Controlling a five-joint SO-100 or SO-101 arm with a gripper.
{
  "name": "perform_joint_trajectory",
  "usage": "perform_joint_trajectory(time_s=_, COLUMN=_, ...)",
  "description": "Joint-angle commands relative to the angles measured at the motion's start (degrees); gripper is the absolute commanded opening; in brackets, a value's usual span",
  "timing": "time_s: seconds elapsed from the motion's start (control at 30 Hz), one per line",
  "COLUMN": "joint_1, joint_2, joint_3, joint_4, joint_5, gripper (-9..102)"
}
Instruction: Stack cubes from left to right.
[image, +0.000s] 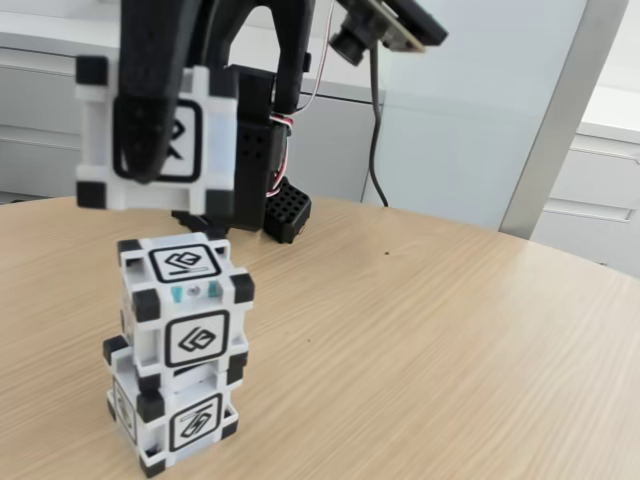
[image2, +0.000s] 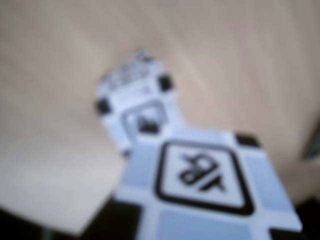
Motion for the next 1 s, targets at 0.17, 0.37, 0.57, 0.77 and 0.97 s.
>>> perform_joint_trajectory(time_s=0.17, joint_1=0.00, joint_2=0.35, joint_3=7.91, joint_4=0.44, joint_5=-4.04, gripper=15)
perform_joint_trajectory(time_s=0.37, joint_1=0.70, joint_2=0.35, joint_3=8.88, joint_4=0.44, joint_5=-4.92, gripper=14)
perform_joint_trajectory(time_s=0.57, joint_1=0.70, joint_2=0.35, joint_3=8.88, joint_4=0.44, joint_5=-5.62, gripper=21)
perform_joint_trajectory(time_s=0.77, joint_1=0.62, joint_2=0.35, joint_3=8.44, joint_4=0.44, joint_5=-5.89, gripper=29)
perform_joint_trajectory(time_s=0.97, joint_1=0.53, joint_2=1.14, joint_3=8.09, joint_4=0.44, joint_5=-5.62, gripper=31)
